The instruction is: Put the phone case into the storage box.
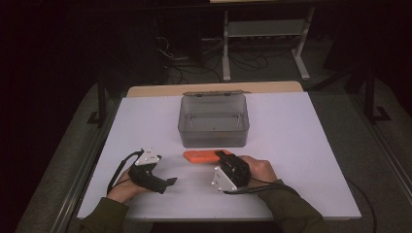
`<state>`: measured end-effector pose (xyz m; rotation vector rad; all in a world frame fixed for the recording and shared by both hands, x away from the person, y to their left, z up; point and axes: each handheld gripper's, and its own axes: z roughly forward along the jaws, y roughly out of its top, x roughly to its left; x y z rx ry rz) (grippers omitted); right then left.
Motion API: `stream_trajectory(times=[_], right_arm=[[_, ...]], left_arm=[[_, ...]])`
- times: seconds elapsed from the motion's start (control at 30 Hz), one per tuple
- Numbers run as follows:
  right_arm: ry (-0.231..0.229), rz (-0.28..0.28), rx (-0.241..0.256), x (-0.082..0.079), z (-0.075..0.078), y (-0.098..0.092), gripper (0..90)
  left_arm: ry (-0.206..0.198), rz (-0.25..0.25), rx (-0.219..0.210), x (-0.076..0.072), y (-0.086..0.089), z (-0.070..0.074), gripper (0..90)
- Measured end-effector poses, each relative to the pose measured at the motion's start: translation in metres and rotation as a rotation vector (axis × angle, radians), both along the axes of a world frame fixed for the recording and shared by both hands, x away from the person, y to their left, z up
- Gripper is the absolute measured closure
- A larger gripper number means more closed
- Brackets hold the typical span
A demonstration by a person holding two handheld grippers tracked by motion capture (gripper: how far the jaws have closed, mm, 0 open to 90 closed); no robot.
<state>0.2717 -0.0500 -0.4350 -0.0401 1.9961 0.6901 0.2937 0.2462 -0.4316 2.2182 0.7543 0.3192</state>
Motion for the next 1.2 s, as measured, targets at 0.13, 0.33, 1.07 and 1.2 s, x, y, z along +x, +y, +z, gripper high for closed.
stream_trajectory(times=[0.13,0.33,1.07,1.2], right_arm=[[0.031,-0.006,0.024,0.002,0.002,-0.002,81.2],[0.092,-0.014,0.062,0.005,0.006,-0.005,81.3],[0.334,-0.048,0.217,0.02,0.014,-0.017,81.3],[0.383,-0.053,0.251,0.023,0.016,-0.019,81.3]], left_arm=[[0.003,-0.001,-0.003,0.0,0.0,0.0,0.0],[0.004,0.0,0.001,0.001,0.001,0.0,0.0],[0.005,0.007,0.001,0.001,0.002,0.0,0.0],[0.007,0.006,0.001,0.001,0.002,0.0,0.0]])
